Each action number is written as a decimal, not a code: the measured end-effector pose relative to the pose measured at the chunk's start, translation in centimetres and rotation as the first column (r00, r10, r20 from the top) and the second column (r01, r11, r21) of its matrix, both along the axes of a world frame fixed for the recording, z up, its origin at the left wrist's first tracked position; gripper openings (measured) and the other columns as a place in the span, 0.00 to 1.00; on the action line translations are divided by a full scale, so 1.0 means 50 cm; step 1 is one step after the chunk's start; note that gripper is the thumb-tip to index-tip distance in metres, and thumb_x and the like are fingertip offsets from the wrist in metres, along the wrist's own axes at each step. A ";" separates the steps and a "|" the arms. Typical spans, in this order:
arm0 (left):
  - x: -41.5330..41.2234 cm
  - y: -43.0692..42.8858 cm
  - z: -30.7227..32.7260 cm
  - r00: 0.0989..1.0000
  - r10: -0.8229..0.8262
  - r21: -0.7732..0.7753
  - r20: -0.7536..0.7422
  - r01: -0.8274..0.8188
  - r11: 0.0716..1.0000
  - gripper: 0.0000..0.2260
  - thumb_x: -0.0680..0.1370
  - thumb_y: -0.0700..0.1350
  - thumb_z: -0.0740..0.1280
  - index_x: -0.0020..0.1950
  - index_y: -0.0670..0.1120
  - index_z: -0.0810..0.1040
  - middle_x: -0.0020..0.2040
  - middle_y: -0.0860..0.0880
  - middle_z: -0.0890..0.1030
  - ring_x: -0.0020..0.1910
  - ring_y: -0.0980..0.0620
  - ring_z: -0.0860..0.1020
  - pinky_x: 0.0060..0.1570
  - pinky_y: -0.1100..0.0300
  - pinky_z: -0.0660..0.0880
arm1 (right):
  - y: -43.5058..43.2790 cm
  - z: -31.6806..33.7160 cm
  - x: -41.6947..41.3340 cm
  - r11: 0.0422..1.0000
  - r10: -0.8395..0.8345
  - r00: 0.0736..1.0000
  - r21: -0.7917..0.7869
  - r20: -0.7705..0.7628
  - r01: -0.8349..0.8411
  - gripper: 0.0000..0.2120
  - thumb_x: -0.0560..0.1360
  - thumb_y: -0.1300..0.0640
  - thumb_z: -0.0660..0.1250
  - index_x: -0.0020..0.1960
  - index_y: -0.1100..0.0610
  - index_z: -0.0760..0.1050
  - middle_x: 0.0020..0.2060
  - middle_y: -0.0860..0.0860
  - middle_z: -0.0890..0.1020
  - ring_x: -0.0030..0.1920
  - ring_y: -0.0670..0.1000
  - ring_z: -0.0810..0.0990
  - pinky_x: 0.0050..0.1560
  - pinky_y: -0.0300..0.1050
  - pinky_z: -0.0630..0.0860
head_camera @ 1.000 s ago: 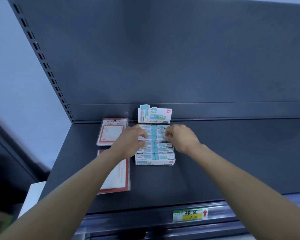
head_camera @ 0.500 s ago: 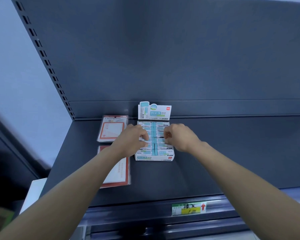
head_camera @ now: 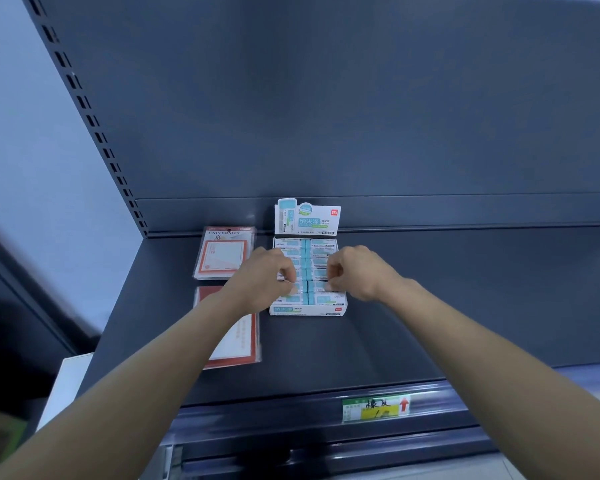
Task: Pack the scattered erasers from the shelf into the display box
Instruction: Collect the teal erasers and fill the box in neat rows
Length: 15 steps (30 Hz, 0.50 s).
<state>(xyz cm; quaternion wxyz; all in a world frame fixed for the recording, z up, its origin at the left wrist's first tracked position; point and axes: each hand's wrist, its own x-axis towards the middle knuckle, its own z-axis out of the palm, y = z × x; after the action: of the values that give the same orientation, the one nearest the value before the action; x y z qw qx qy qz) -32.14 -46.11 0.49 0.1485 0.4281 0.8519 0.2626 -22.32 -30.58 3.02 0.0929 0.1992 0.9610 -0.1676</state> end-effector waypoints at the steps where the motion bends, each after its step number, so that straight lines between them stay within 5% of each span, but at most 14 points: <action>1: 0.000 0.001 0.000 1.000 0.002 0.007 0.004 -0.002 1.000 0.04 0.74 0.44 0.69 0.48 0.46 0.79 0.56 0.50 0.77 0.55 0.53 0.67 0.55 0.58 0.68 | -0.002 -0.003 -0.001 1.000 -0.007 1.000 0.019 -0.003 0.007 0.05 0.73 0.56 0.69 0.41 0.53 0.74 0.45 0.50 0.78 0.47 0.53 0.78 0.45 0.47 0.76; 7: -0.002 -0.003 0.000 1.000 -0.006 0.005 -0.007 0.006 1.000 0.02 0.75 0.42 0.68 0.47 0.46 0.79 0.55 0.50 0.77 0.55 0.52 0.68 0.53 0.60 0.67 | -0.010 -0.009 -0.007 0.999 -0.033 0.999 0.036 -0.015 0.033 0.04 0.73 0.57 0.68 0.41 0.53 0.74 0.49 0.53 0.80 0.48 0.56 0.79 0.46 0.48 0.77; 15: -0.005 -0.011 0.004 0.999 -0.030 -0.034 0.017 0.031 0.999 0.04 0.74 0.44 0.70 0.46 0.47 0.78 0.54 0.51 0.76 0.54 0.52 0.69 0.55 0.56 0.72 | -0.012 0.007 0.010 0.998 0.002 1.000 -0.058 0.024 0.000 0.05 0.71 0.55 0.73 0.43 0.55 0.79 0.41 0.49 0.78 0.44 0.52 0.78 0.48 0.47 0.77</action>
<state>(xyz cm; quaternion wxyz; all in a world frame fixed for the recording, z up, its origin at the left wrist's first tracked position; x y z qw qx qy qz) -32.40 -46.66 0.67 0.1668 0.4362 0.8484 0.2494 -21.84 -31.19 3.36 0.1102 0.1980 0.9546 -0.1932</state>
